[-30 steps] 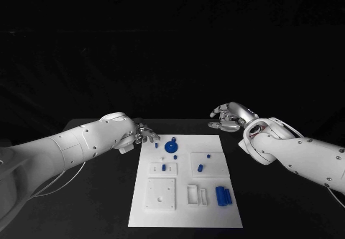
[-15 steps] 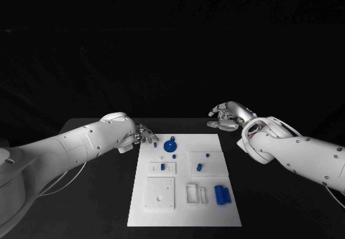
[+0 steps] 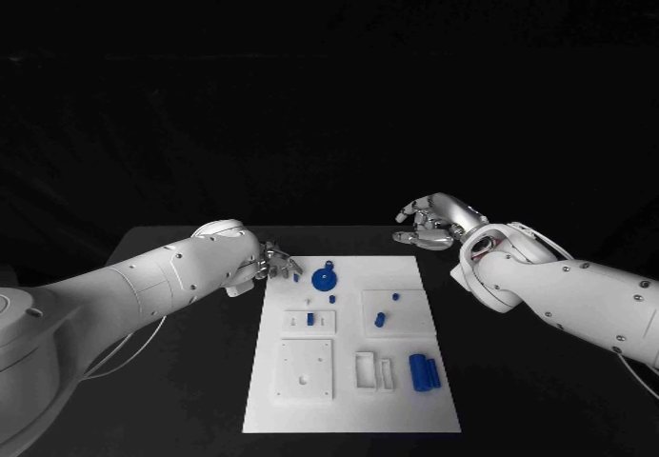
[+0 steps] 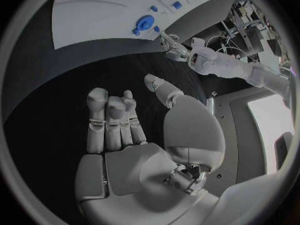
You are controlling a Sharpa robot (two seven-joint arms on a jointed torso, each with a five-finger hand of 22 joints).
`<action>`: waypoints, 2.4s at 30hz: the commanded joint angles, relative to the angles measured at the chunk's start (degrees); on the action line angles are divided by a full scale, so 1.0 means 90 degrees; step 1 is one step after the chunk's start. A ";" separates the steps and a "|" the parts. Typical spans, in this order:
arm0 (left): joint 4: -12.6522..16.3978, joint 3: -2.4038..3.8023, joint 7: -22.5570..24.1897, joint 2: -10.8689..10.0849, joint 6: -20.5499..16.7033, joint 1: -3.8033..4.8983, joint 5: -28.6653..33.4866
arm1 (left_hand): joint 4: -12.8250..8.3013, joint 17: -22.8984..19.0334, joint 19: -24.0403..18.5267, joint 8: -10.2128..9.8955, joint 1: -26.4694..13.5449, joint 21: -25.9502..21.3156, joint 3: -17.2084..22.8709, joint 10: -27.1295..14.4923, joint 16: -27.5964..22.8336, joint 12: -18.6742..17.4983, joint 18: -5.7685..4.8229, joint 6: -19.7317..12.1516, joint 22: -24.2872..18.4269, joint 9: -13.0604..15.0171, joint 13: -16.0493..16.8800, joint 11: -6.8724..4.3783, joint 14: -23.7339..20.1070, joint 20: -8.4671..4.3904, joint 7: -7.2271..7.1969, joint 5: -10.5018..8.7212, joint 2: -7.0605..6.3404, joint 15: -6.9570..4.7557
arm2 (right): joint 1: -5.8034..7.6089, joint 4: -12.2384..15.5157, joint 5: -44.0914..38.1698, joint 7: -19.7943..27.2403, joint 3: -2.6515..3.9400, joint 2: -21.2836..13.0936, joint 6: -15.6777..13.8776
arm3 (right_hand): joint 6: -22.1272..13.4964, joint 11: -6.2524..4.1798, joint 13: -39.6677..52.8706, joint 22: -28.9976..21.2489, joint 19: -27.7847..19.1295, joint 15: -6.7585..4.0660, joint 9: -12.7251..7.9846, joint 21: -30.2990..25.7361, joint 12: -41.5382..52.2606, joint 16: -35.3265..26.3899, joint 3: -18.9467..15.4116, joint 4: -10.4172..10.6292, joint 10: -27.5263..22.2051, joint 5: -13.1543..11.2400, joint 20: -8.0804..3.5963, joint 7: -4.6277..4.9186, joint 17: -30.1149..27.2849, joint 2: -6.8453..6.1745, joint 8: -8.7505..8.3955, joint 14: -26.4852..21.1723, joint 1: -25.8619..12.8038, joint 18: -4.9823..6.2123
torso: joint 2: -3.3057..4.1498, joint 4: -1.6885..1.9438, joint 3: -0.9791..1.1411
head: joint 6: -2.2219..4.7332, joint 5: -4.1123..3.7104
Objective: Assemble the parts on the task board
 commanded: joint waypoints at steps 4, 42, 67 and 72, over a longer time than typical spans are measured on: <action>-0.0090 0.0003 0.0127 0.0079 0.0129 -0.0031 -0.0038 | 0.0035 -0.0010 -0.0041 -0.0035 -0.0047 -0.0023 -0.0001 -0.0053 0.0005 -0.0016 -0.0077 -0.0038 0.0009 -0.0007 -0.0005 0.0000 -0.0056 -0.0708 0.0005 -0.0043 0.0042 -0.0004 | -0.0002 0.0011 -0.0023 0.0065 0.0003 0.0011 0.0050 | 0.0000 0.0015 -0.0012 0.0068 -0.0007 -0.0007 -0.0008 -0.0023 0.0030 -0.0041 -0.0016 0.0038 -0.0046 0.0027 -0.0052 0.0033 0.0007 -0.0006 0.0007 -0.0003 0.0038 0.0434 | 0.0002 -0.0010 0.0004 | -0.0009 0.0005; -0.0555 0.0005 0.0244 0.0250 0.0237 -0.0131 0.0370 | -0.0066 -0.0020 -0.0093 -0.0121 0.0069 -0.0029 -0.0105 -0.0093 0.0037 0.0021 -0.0100 -0.0232 0.0055 -0.0056 -0.0014 0.0054 -0.0101 -0.0712 0.0063 -0.0031 0.0336 0.0042 | -0.0002 0.0009 -0.0045 0.0073 0.0003 0.0065 0.0058 | 0.0003 0.0015 -0.0023 0.0071 -0.0005 -0.0007 -0.0009 -0.0026 0.0039 -0.0041 -0.0015 0.0039 -0.0047 0.0025 -0.0053 0.0033 0.0008 -0.0003 0.0008 -0.0001 0.0047 0.0434 | -0.0001 -0.0002 0.0000 | -0.0001 -0.0017; -0.0578 0.0006 0.0331 0.0260 0.0208 -0.0144 0.0645 | -0.0467 -0.0031 -0.0116 -0.0208 0.0405 -0.0021 -0.0112 -0.0115 0.0071 0.0058 -0.0124 -0.0376 0.0104 -0.0109 -0.0030 0.0110 -0.0125 -0.0687 0.0122 0.0066 0.0764 0.0093 | -0.0002 0.0001 -0.0046 0.0072 0.0003 0.0065 0.0063 | 0.0003 0.0015 -0.0027 0.0072 -0.0003 -0.0007 -0.0009 -0.0027 0.0043 -0.0040 -0.0014 0.0037 -0.0046 0.0024 -0.0053 0.0032 0.0008 0.0000 0.0009 0.0000 0.0053 0.0434 | 0.0001 -0.0004 0.0006 | 0.0003 -0.0037; -0.0573 0.0008 0.0332 0.0248 0.0186 -0.0144 0.0671 | -0.0488 -0.0032 -0.0117 -0.0209 0.0410 -0.0022 -0.0120 -0.0116 0.0073 0.0060 -0.0126 -0.0378 0.0106 -0.0111 -0.0031 0.0111 -0.0126 -0.0685 0.0123 0.0074 0.0768 0.0095 | -0.0002 -0.0001 -0.0046 0.0070 0.0003 0.0062 0.0063 | 0.0004 0.0015 -0.0028 0.0072 -0.0002 -0.0007 -0.0009 -0.0027 0.0044 -0.0040 -0.0015 0.0037 -0.0046 0.0023 -0.0053 0.0032 0.0008 0.0000 0.0009 0.0000 0.0054 0.0434 | 0.0000 -0.0001 0.0004 | 0.0005 -0.0036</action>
